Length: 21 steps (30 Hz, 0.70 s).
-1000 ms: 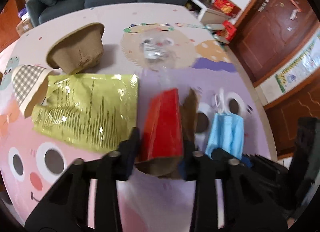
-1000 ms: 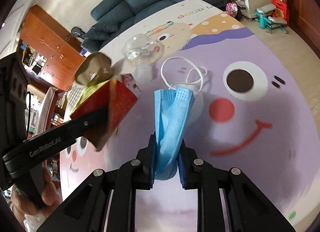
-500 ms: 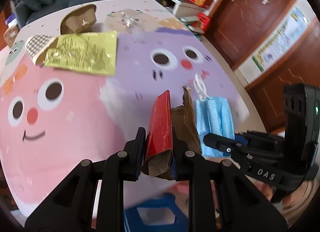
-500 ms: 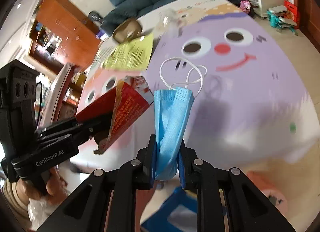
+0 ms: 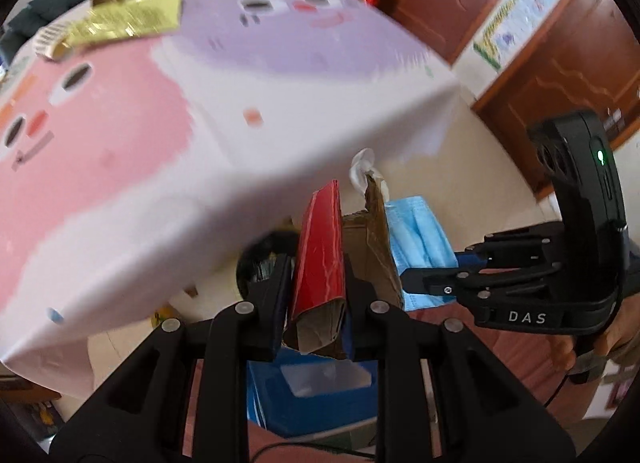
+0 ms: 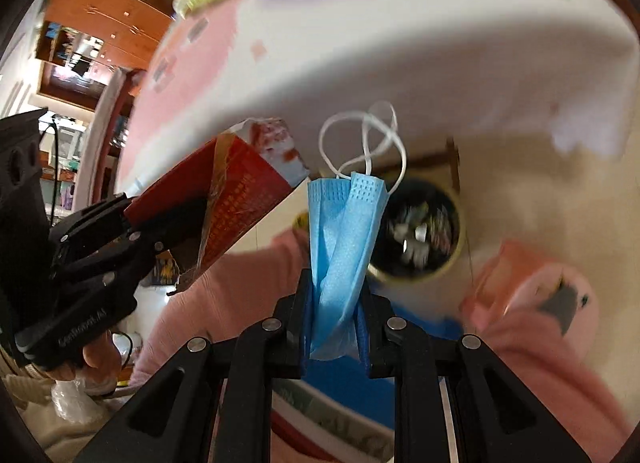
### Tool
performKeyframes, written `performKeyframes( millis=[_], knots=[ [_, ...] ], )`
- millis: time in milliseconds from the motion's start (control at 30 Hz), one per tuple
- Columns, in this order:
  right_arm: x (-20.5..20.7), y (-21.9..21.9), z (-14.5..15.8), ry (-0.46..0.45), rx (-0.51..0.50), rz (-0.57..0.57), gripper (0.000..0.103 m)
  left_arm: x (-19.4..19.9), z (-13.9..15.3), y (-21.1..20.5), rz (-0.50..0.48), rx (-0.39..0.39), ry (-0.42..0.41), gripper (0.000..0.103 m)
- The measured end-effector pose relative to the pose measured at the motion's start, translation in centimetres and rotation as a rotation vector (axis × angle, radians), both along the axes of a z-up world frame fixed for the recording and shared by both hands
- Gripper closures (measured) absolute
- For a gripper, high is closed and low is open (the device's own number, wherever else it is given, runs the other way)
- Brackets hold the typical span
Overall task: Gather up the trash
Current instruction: 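Carry the red box with the left tool while the right tool carries the mask to the bin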
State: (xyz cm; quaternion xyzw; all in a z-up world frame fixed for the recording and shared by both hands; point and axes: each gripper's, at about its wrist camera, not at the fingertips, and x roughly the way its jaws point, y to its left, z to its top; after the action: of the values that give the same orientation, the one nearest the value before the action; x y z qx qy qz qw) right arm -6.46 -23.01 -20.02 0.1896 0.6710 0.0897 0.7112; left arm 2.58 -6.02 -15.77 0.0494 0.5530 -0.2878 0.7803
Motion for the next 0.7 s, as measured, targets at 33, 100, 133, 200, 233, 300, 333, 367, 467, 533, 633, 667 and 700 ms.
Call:
performKeyframes(
  millis=[33, 100, 133, 200, 233, 300, 333, 367, 467, 533, 633, 667, 700],
  knots=[
    [-0.5, 0.2, -1.0, 0.025, -0.003, 0.002, 0.085, -0.5, -1.1, -0.4, -0.026, 0.012, 0.027, 0.084],
    [-0.8, 0.1, -2.6, 0.052, -0.016, -0.001, 0.085, -1.1, -2.7, -0.9, -0.061, 0.042, 0.055, 0.084],
    [-0.8, 0.1, -3.6, 0.067, -0.019, -0.009, 0.085, -1.3, -3.4, -1.2, -0.075, 0.061, 0.054, 0.084],
    [-0.6, -0.2, -5.6, 0.091, -0.035, -0.038, 0.085, -1.9, -5.3, -1.8, -0.107, 0.106, 0.045, 0.084],
    [-0.4, -0.5, -6.5, 0.098, -0.04, -0.056, 0.085, -2.2, -6.4, -2.1, -0.119, 0.12, 0.044, 0.084],
    [0.3, -1.2, -8.8, 0.109, -0.044, -0.104, 0.085, -2.1, -8.0, -2.6, -0.122, 0.14, 0.044, 0.084],
    [1.3, -1.5, -10.2, 0.12, -0.056, -0.121, 0.085, -2.1, -9.1, -2.7, -0.118, 0.148, 0.047, 0.084],
    [1.4, -1.8, -11.7, 0.125, -0.076, -0.134, 0.085, -2.0, -10.0, -2.9, -0.113, 0.147, 0.045, 0.084],
    [1.4, -1.7, -14.9, 0.139, -0.116, -0.124, 0.085, -0.8, -13.4, -2.9, -0.082, 0.153, 0.042, 0.084],
    [1.4, -1.4, -16.6, 0.132, -0.135, -0.105, 0.085, -0.6, -15.2, -3.2, -0.066, 0.152, 0.031, 0.084],
    [1.7, -0.9, -19.2, 0.107, -0.133, -0.095, 0.085, -0.2, -17.7, -3.5, -0.056, 0.152, 0.022, 0.084],
    [1.7, -0.9, -20.1, 0.1, -0.136, -0.095, 0.085, -0.3, -18.5, -3.7, -0.06, 0.154, 0.012, 0.084],
    [1.7, -1.0, -21.0, 0.102, -0.136, -0.1, 0.085, -0.2, -19.5, -4.1, -0.065, 0.155, 0.006, 0.084]
  ],
)
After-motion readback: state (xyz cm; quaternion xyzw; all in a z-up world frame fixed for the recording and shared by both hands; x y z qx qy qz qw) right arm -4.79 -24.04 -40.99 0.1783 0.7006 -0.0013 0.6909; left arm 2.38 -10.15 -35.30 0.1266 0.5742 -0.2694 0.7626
